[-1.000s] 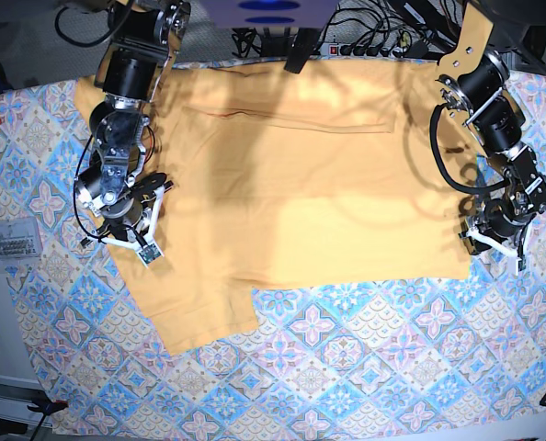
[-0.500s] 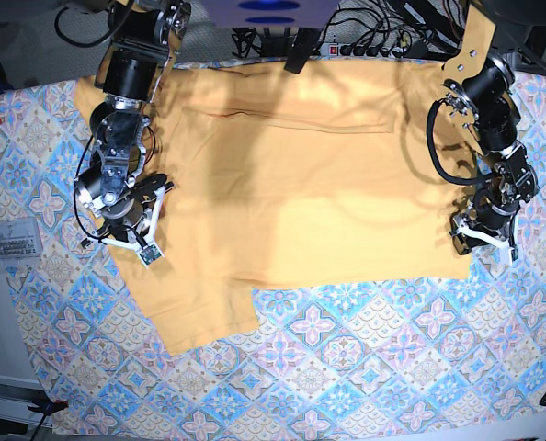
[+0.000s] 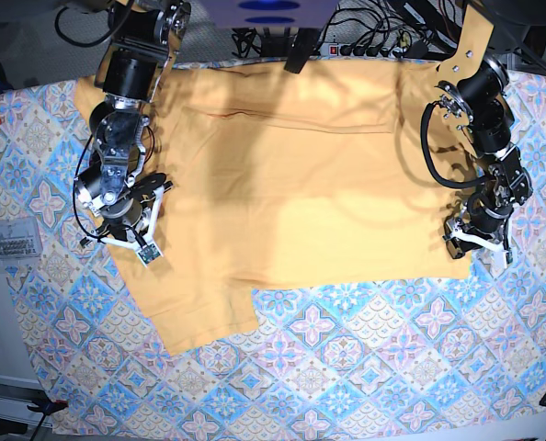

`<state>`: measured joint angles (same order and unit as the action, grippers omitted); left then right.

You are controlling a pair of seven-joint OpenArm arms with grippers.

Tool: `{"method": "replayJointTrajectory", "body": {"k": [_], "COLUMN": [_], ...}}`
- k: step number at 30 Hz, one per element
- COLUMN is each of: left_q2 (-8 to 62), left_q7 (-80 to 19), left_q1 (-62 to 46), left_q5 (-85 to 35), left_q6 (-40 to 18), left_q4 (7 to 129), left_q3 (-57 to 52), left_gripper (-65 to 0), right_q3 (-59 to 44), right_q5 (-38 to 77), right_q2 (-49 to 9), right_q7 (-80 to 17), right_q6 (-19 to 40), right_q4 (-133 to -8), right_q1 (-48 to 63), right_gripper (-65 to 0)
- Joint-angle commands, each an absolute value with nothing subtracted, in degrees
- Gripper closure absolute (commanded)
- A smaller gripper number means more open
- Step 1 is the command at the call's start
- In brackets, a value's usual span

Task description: Fold the T-shirt properly

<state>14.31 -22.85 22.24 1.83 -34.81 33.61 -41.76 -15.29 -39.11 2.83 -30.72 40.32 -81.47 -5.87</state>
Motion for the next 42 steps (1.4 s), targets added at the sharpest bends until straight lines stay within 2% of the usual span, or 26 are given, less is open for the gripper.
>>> {"method": "replayJointTrajectory", "body": {"k": [1, 3, 9, 14, 16, 23, 27, 29, 31, 38, 42], "left_q2": [13.8, 13.8, 13.7, 13.7, 13.8, 13.8, 13.8, 13.8, 13.6, 8.0, 7.5], "left_q7": [-26.8, -26.9, -26.9, -27.0, -26.9, -26.9, -26.9, -27.0, -28.5, -34.2, -36.8], "left_q1": [22.5, 22.5, 22.2, 22.2, 22.2, 22.1, 22.1, 21.9, 20.1, 13.6, 11.2], "left_q5": [3.0, 3.0, 3.5, 3.5, 3.1, 3.2, 3.2, 3.5, 3.5, 3.6, 2.9], "left_q6": [-35.6, -35.6, -35.6, -35.6, -35.6, -35.6, -36.0, -38.4, -40.0, -40.0, -40.0], "left_q4": [33.4, 33.4, 33.1, 33.3, 33.4, 33.5, 33.5, 35.0, 38.8, 59.2, 64.0], "left_q3": [-41.5, -41.5, -41.2, -41.2, -41.2, -41.2, -41.2, -41.2, -41.2, -40.1, -35.8], "left_gripper": [-29.7, -26.8, -7.7, -5.4, -0.6, 0.0, 0.0, 0.0, 0.0, 0.0, 0.0], "right_q3": [-15.3, -15.3, -15.3, -15.3, -15.3, -18.7, -24.0, -24.5, -24.3, -24.4, -24.7], "right_q5": [-38.8, -38.8, -38.9, -38.8, -38.8, -38.8, -39.1, -39.1, -39.2, -39.2, -39.2], "right_q2": [2.5, 2.5, 3.5, 3.6, 3.6, 3.6, 3.6, 3.3, 2.8, 1.5, 0.0], "right_q7": [-29.8, -29.8, -29.8, -29.8, -29.8, -29.7, -29.6, -29.6, -29.5, -27.5, -24.1], "right_q6": [40.0, 40.0, 40.0, 40.0, 40.0, 40.0, 40.0, 40.0, 40.0, 40.0, 38.8], "right_q4": [-82.3, -82.2, -82.0, -81.9, -81.9, -81.6, -78.2, -75.7, -73.5, -60.4, -54.0], "right_q1": [-7.1, -7.2, -7.4, -7.4, -7.4, -9.9, -14.8, -16.7, -18.2, -24.7, -27.7], "right_gripper": [0.0, 0.0, 0.0, 0.0, 0.0, -0.1, -3.9, -4.7, -4.8, -4.9, -4.9]}}
